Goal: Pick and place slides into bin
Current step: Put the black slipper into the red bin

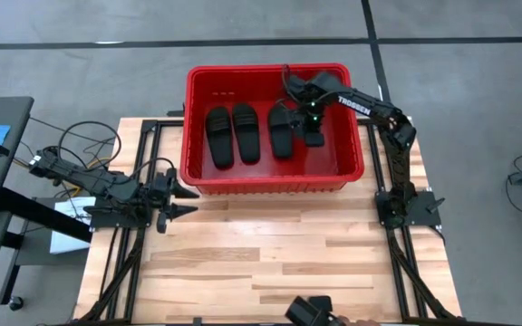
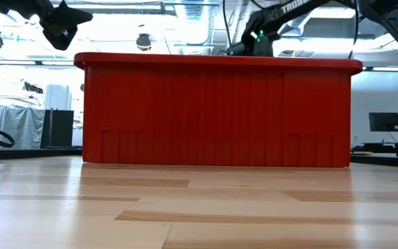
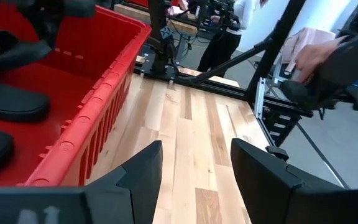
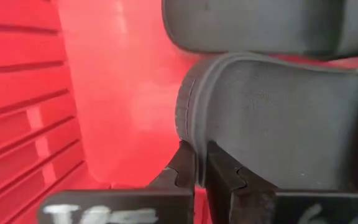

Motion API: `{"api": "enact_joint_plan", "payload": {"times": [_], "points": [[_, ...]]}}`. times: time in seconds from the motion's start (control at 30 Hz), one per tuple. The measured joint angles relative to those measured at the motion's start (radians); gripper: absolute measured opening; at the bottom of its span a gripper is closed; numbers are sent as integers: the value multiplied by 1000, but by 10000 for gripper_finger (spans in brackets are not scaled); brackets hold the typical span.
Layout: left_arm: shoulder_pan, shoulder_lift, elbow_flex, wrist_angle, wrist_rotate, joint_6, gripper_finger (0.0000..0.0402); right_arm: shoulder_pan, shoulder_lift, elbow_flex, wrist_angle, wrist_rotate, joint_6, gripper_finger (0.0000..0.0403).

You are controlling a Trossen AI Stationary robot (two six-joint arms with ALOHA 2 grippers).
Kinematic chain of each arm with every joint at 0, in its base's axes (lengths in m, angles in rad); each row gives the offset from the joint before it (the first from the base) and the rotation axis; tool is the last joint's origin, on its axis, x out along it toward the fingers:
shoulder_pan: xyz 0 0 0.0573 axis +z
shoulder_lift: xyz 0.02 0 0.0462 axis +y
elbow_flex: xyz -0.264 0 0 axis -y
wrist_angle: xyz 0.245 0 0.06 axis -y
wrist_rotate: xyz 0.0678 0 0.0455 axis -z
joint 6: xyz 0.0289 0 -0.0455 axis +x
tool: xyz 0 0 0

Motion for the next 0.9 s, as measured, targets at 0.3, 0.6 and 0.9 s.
{"api": "enact_joint_plan", "payload": {"times": [0.3,0.6,0.9], "points": [[0,0,0,-1,7,-4,181,4,0,-173,64,0,-2,1],[0,0,0,-1,6,-5,181,28,0,-221,129,-2,1,7],[0,0,0,-1,6,-12,181,42,0,-223,146,5,38,57]]}}
